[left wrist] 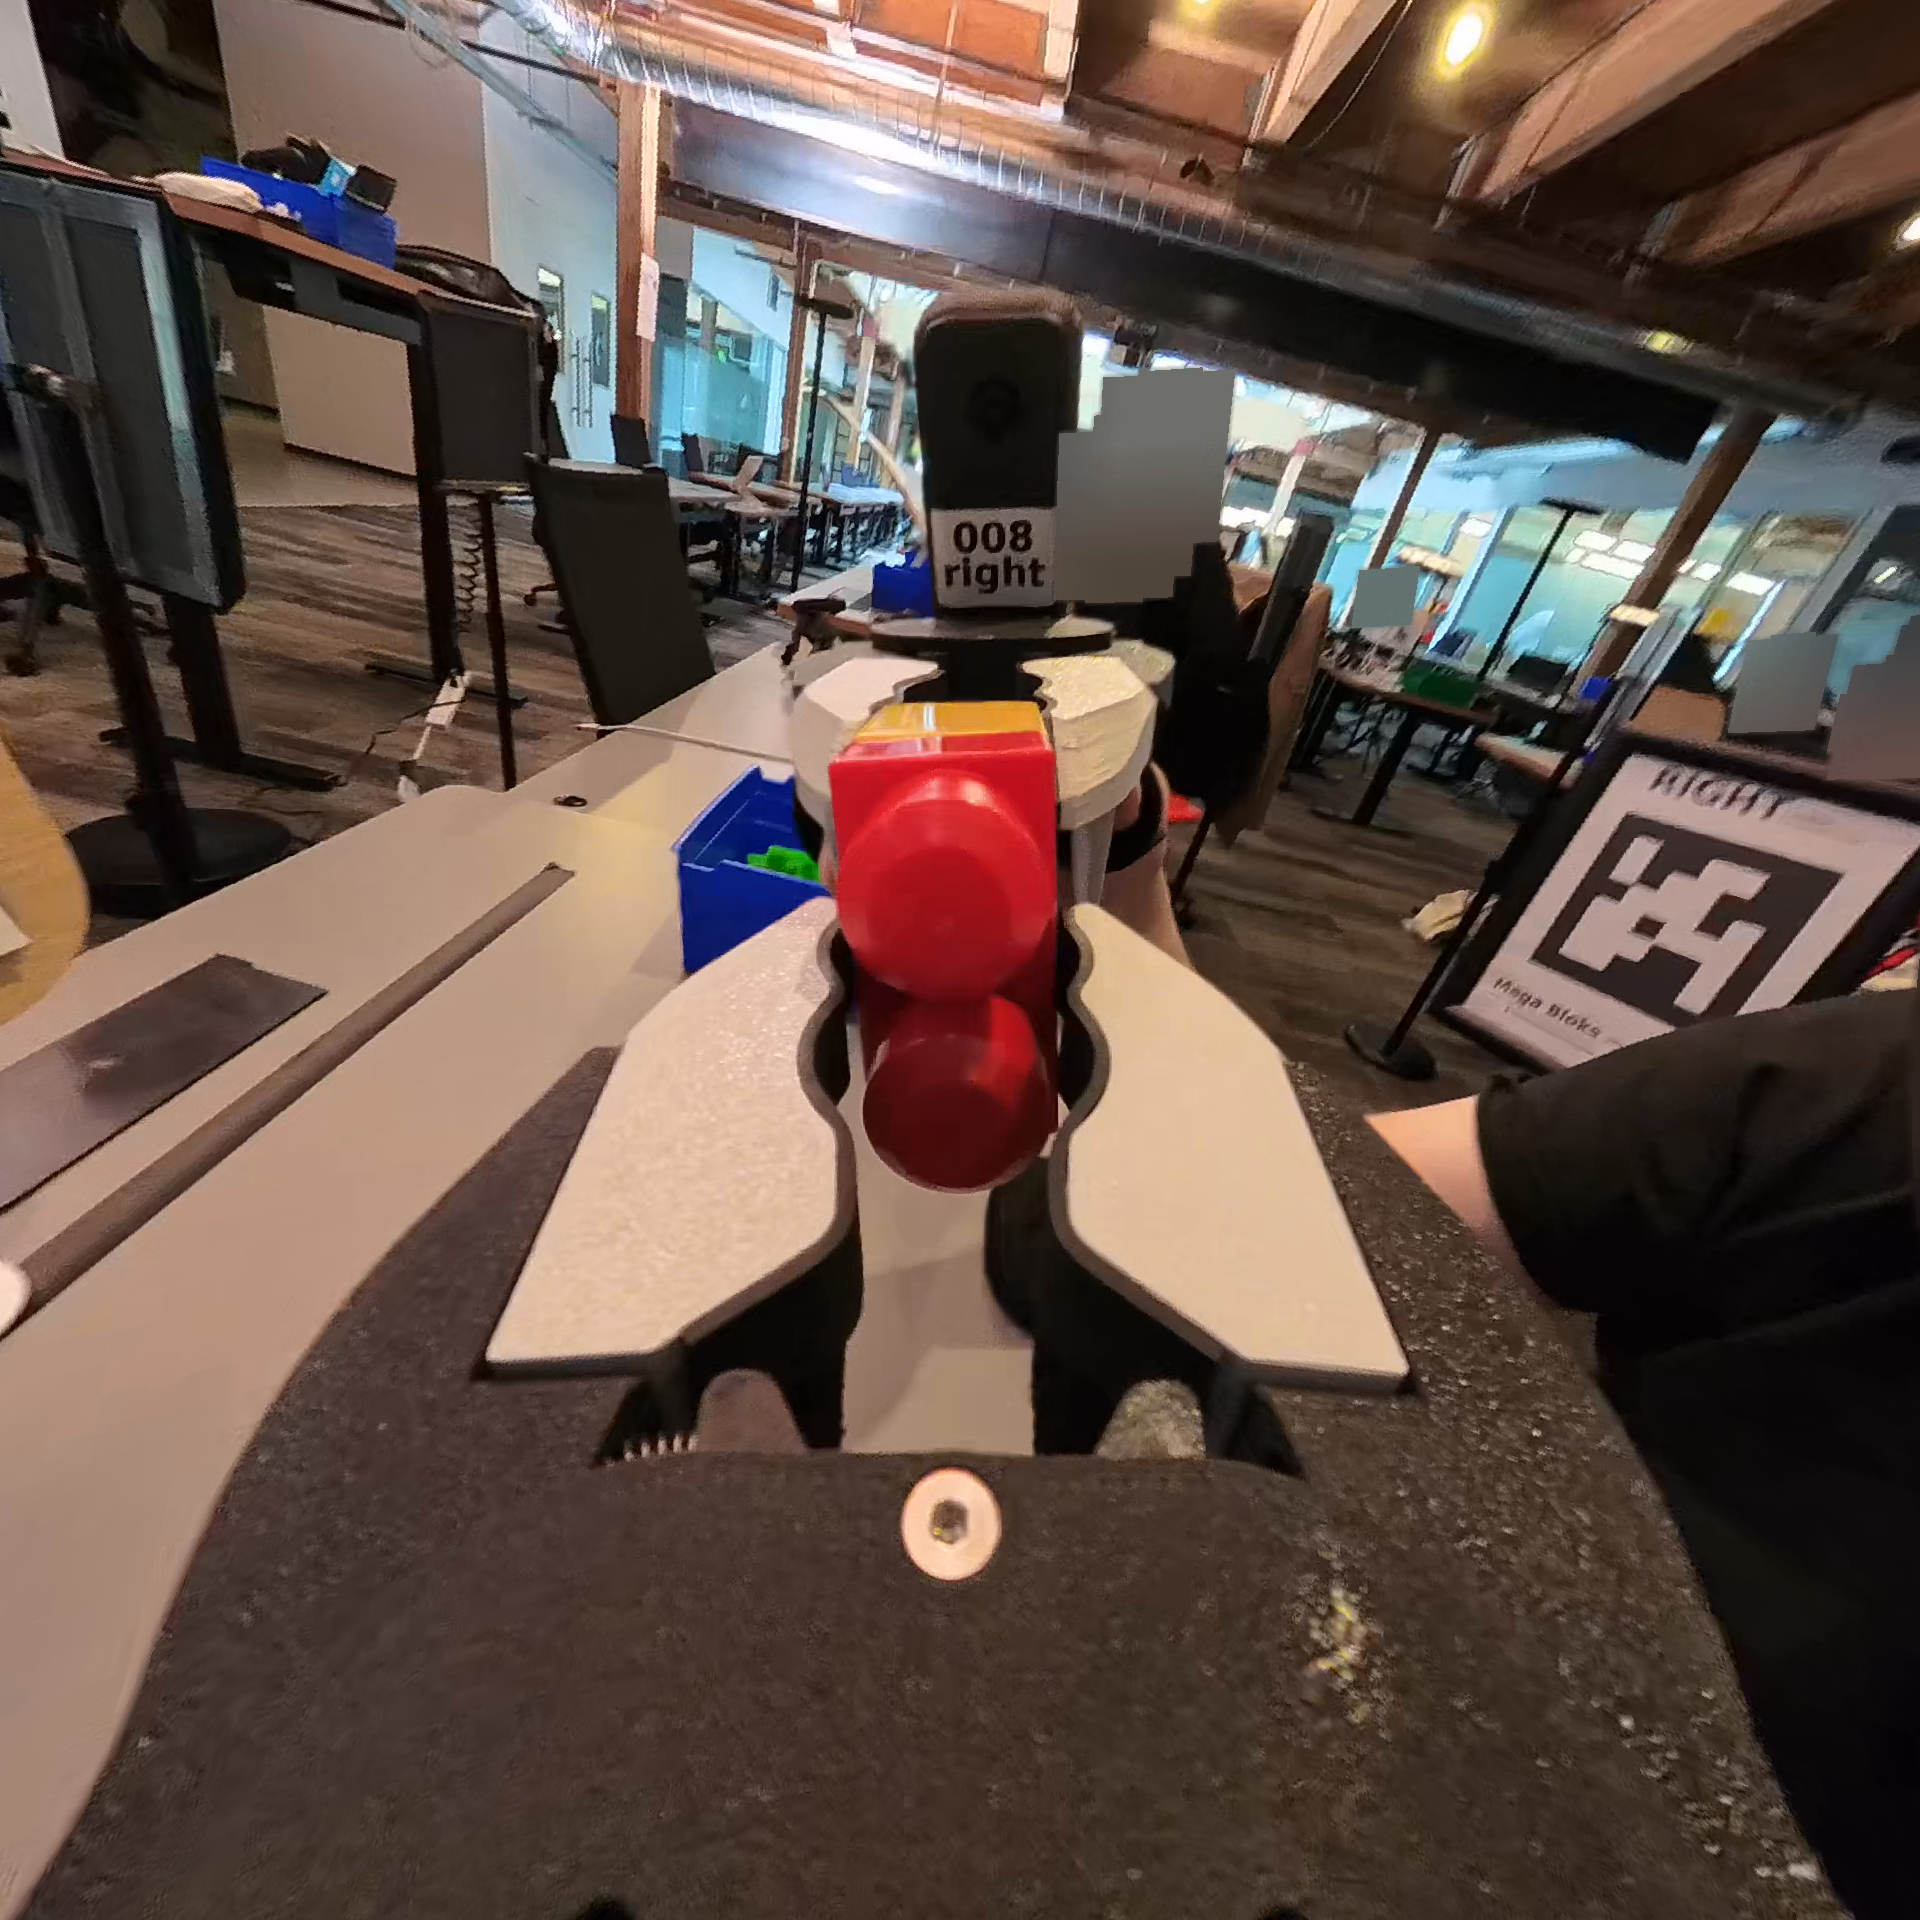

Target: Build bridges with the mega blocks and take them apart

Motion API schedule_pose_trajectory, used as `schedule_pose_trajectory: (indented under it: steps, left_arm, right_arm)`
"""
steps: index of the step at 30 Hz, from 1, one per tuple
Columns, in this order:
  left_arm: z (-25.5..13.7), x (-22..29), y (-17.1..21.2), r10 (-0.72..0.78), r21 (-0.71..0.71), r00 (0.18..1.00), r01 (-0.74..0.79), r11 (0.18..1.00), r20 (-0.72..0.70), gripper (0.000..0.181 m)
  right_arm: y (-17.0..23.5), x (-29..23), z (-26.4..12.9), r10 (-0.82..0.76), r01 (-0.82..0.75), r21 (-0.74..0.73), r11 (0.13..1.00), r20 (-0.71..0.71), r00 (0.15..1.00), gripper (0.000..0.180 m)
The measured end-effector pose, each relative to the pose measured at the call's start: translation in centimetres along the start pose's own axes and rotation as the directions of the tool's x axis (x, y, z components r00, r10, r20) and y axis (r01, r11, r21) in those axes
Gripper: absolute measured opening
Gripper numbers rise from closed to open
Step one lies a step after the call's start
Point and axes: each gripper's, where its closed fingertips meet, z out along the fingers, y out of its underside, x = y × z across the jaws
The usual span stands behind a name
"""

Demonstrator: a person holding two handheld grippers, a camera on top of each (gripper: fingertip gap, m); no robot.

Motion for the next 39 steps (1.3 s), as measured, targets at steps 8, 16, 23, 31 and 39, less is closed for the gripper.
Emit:
schedule_pose_trajectory:
  steps: [8, 16, 23, 31, 39]
  left_arm:
    - [0.5, -0.2, -0.5, -0.086, 0.085, 0.995, 0.089, 0.992, -0.042, 0.035]
    - [0.7, -0.2, -1.2, -0.08, 0.168, 0.996, 0.085, 0.982, -0.035, 0.035]
    - [-3.4, -1.7, -4.8, -0.135, 0.385, 0.99, 0.137, 0.913, -0.031, 0.035]
    - [-6.5, -1.3, -5.9, 0.032, 0.27, 0.993, -0.061, 0.961, 0.113, 0.036]
    - [-3.4, -0.6, -3.5, -0.024, 0.164, 1.0, 0.024, 0.986, -0.001, 0.036]
  right_arm:
    - [0.0, 0.6, -0.7, 0.029, -0.029, -0.005, 1.0, 0.0, 1.0, 0.036]
    - [-0.4, 0.4, -0.9, 0.018, -0.018, 0.011, 1.0, -0.007, 1.0, 0.036]
    - [-2.6, 1.6, -5.3, 0.04, -0.03, 0.14, 0.99, -0.066, 0.997, 0.036]
    - [-0.4, 8.2, -24.9, -0.018, 0.048, 0.012, 0.999, -0.817, 0.577, 0.036]
    - [12.4, 9.8, -45.6, 0.372, -0.228, 0.38, 0.897, -0.925, -0.075, 0.036]
